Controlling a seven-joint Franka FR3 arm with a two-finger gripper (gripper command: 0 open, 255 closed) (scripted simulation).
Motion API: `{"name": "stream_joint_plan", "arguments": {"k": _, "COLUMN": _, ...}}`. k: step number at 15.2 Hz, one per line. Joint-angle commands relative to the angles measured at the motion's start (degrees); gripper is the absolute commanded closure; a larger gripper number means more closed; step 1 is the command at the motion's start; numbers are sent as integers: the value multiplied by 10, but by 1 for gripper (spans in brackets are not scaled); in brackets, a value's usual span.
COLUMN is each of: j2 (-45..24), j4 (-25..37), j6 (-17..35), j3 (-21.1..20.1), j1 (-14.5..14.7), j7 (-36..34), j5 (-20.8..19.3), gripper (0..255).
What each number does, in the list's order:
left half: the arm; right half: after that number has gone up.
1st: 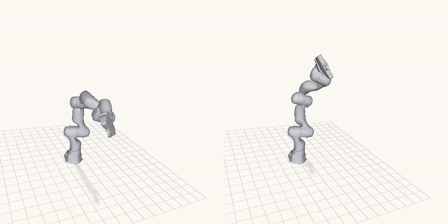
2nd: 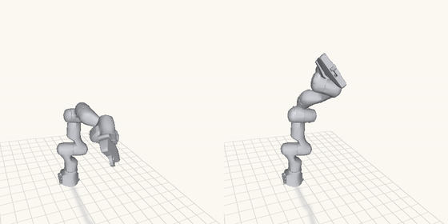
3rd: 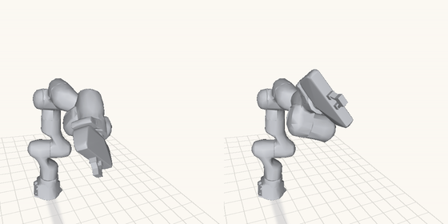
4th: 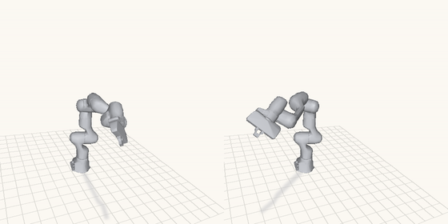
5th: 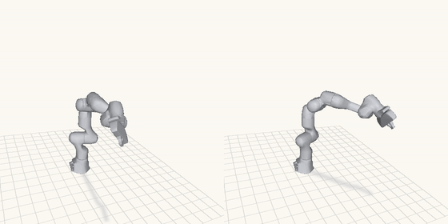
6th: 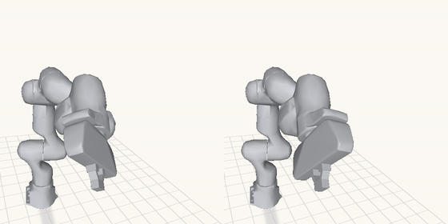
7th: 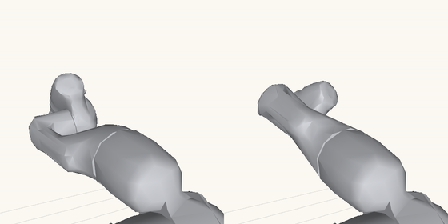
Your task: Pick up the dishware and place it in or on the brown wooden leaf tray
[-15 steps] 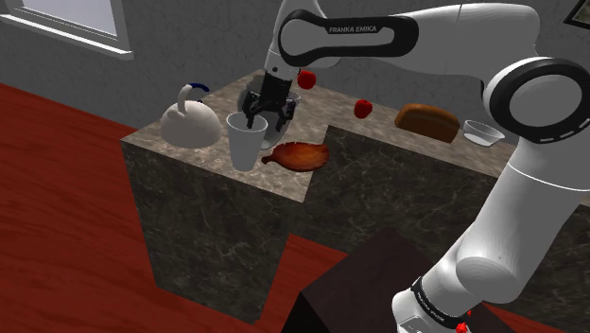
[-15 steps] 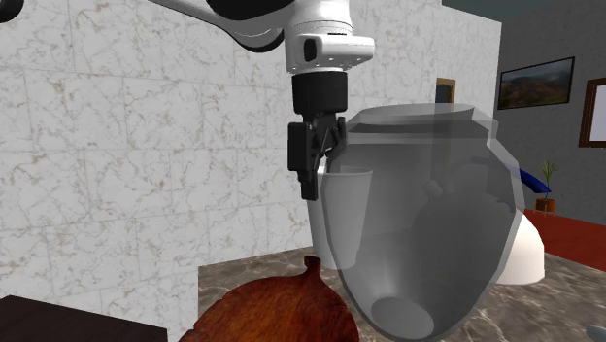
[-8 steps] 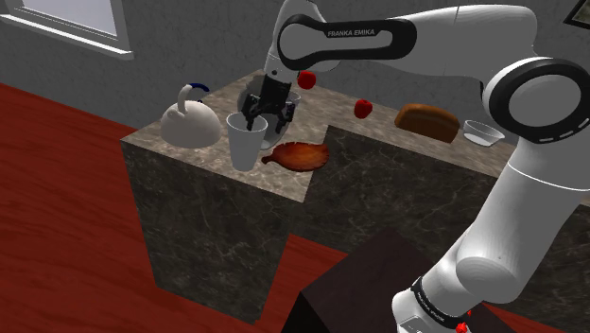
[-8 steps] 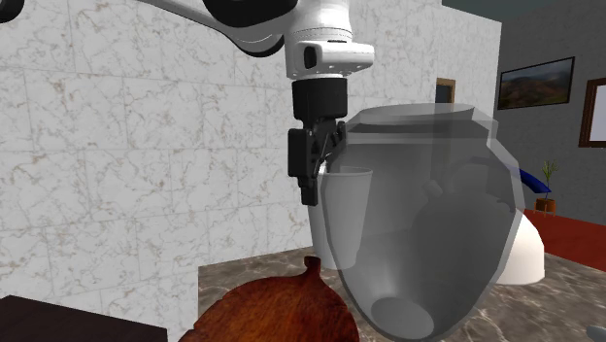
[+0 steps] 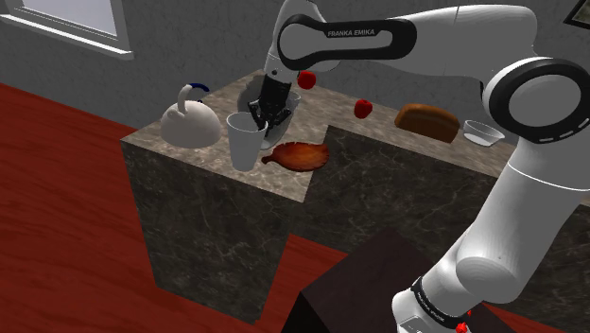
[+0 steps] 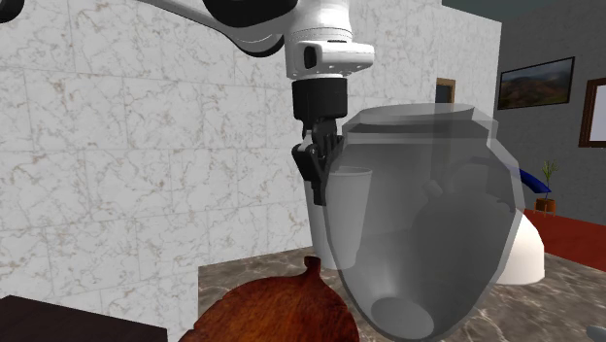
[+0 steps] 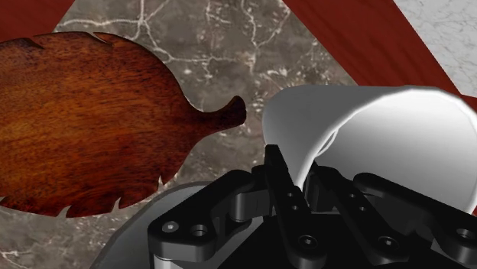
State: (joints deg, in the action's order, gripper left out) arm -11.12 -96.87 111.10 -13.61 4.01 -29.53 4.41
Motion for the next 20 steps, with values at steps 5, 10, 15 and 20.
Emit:
{"name": "stream_joint_plan", "arguments": {"k": 5, "j2": 1, "j4": 6, "j6": -7, "j3": 0, "j1": 0, "j7": -1, "j5": 0, "gripper": 255}}
{"name": "stream_joint_plan", "arguments": {"k": 10, "j2": 4, "j4": 41, "j6": -45, "j3": 0, "j1": 0, "j7": -4, "j5": 0, "gripper": 255}}
{"name": "stream_joint_plan", "arguments": {"k": 15, "j2": 3, "j4": 81, "j6": -83, "j3": -1, "j1": 1, "j7": -8, "j5": -1, "gripper": 255}}
{"name": "stream_joint_plan", "arguments": {"k": 20, "j2": -2, "j4": 126, "j6": -123, "j3": -1, "j1": 2, "j7": -12, "j5": -3, "gripper": 255}}
